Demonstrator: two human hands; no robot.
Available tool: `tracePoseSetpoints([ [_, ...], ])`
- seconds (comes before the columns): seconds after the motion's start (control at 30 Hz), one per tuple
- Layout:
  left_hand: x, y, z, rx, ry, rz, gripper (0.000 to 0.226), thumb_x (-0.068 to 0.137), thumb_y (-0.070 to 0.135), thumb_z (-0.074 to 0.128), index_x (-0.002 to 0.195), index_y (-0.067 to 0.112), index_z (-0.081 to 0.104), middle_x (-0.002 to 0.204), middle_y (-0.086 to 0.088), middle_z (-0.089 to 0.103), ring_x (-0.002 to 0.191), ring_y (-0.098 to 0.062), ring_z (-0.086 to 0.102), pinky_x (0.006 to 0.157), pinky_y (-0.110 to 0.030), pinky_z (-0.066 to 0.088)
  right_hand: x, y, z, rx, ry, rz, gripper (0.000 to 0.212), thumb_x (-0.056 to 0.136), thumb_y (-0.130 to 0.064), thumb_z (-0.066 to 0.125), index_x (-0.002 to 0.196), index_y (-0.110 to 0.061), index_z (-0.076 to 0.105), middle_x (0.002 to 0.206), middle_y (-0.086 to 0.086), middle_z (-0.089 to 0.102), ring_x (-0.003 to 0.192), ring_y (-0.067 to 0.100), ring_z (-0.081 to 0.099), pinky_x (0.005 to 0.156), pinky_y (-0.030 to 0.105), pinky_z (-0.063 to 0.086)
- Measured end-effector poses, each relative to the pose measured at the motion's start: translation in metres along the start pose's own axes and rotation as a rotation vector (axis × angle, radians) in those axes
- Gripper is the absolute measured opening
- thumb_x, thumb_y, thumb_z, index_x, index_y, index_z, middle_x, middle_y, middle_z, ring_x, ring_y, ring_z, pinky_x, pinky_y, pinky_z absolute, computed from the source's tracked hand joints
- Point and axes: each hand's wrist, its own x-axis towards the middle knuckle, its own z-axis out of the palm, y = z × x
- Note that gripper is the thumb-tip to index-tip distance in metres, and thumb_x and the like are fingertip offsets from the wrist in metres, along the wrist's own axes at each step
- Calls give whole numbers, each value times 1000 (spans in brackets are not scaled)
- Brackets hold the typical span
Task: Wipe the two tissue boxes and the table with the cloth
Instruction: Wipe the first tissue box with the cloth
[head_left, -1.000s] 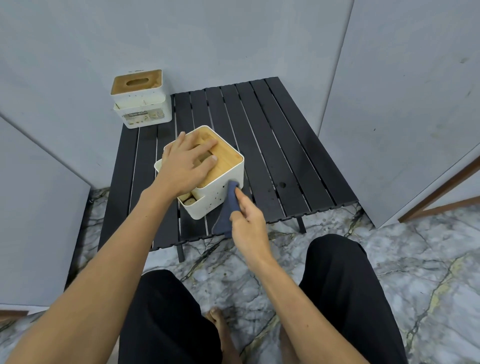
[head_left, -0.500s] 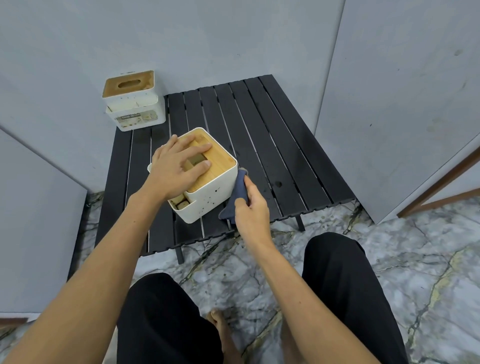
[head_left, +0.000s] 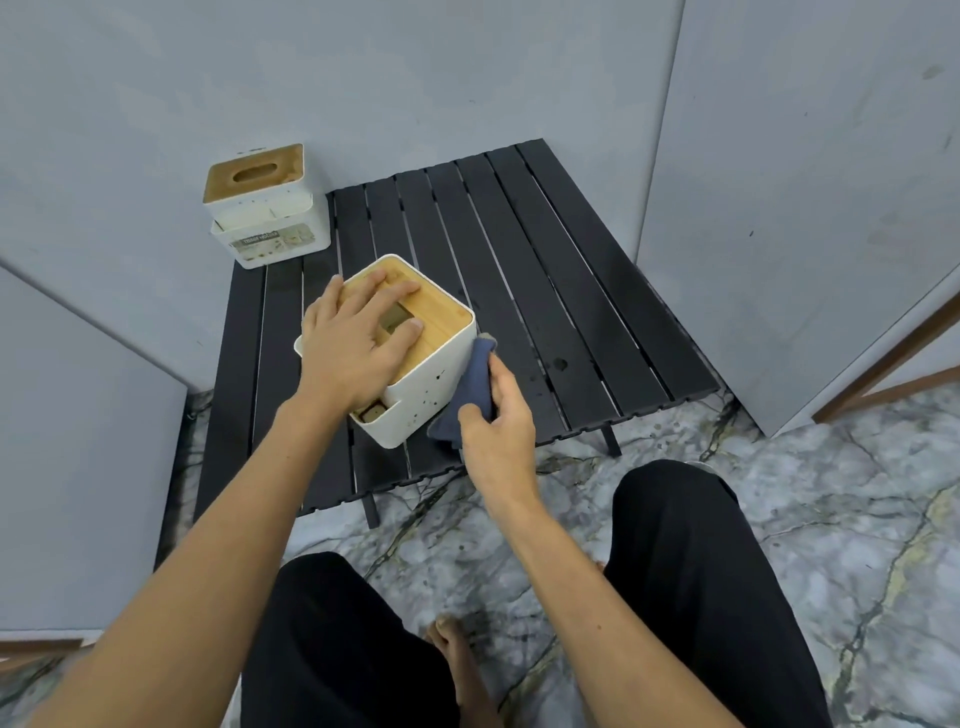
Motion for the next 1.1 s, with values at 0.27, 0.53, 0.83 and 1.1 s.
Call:
tracePoseSetpoints([
  [0.27,8,14,1,119,-44,-72,61,84,70,33,141,50,42,161,9,29,150,-34,15,120,-54,5,-22,3,24,-52,-1,-145,63,94,-1,40,149,-31,38,152,-4,43,131,15,48,108,46,43],
  [0.53,12,7,7,95,26,12,61,85,70,36,138,42,49,152,0,38,147,-29,23,120,-55,10,1,0,21,-115,30,-58,64,97,-7,38,152,-38,27,146,2,49,121,22,55,105,44,46],
  [0.83,10,7,9,111,30,6,64,83,71,32,139,43,48,156,2,35,149,-31,19,120,-55,10,-38,-5,34,-34,-78,-53,61,99,-2,38,153,-31,30,136,14,56,72,-4,54,63,8,42],
  [1.1,10,7,9,101,21,1,61,86,70,33,141,46,46,159,9,30,152,-30,14,120,-54,6,-10,-4,22,-111,6,-16,68,93,-4,42,152,-34,30,131,-9,57,105,7,59,92,25,51],
])
